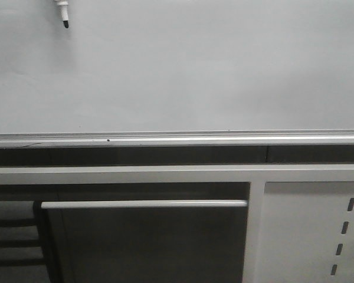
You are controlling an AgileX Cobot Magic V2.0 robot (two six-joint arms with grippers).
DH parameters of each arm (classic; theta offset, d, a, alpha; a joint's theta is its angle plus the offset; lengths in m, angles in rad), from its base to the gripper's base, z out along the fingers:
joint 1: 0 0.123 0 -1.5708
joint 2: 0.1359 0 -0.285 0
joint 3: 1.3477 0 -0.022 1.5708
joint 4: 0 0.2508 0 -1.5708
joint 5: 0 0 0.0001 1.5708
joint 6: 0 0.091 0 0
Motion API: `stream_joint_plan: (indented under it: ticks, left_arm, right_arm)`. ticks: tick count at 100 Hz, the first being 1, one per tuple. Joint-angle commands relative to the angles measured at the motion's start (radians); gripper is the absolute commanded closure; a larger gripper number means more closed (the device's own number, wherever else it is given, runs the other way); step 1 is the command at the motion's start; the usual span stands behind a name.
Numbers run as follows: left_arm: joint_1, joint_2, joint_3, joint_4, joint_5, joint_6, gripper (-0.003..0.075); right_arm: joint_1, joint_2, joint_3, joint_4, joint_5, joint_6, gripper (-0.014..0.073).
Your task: Write number 1 on whiteboard
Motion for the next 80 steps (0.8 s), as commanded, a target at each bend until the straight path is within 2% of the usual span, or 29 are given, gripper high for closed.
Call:
stream_joint_plan:
  ticks: [1, 15, 35, 61, 80]
  left_arm:
    - [-0.050, 0.041, -0.056, 0.005, -0.124, 0.001, 0.0302]
    - [-0.101, 0.134, -0.107, 0.060, -0.218, 0.001, 0.0302]
    - [-0.096, 0.232, -0.169, 0.060, -0.270, 0.001, 0.0302]
    - [-0.096, 0.252, -0.181, 0.060, -0.329, 0.001, 0.0303]
    - [-0.096, 0.257, -0.181, 0.085, -0.346, 0.001, 0.0409]
  right_arm:
    - [0.003, 0.012, -0.037, 0.023, -0.082, -0.012, 0.0209]
    - [0.003, 0.012, -0.037, 0.023, -0.085, -0.012, 0.0209]
    - [0.003, 0.012, -0.037, 0.023, -0.079, -0.012, 0.0209]
    - [0.003, 0.012, -0.037, 0.023, -0.073, -0.012, 0.0209]
    - [0.003, 0.012, -0.037, 0.023, -0.073, -0.012, 0.0209]
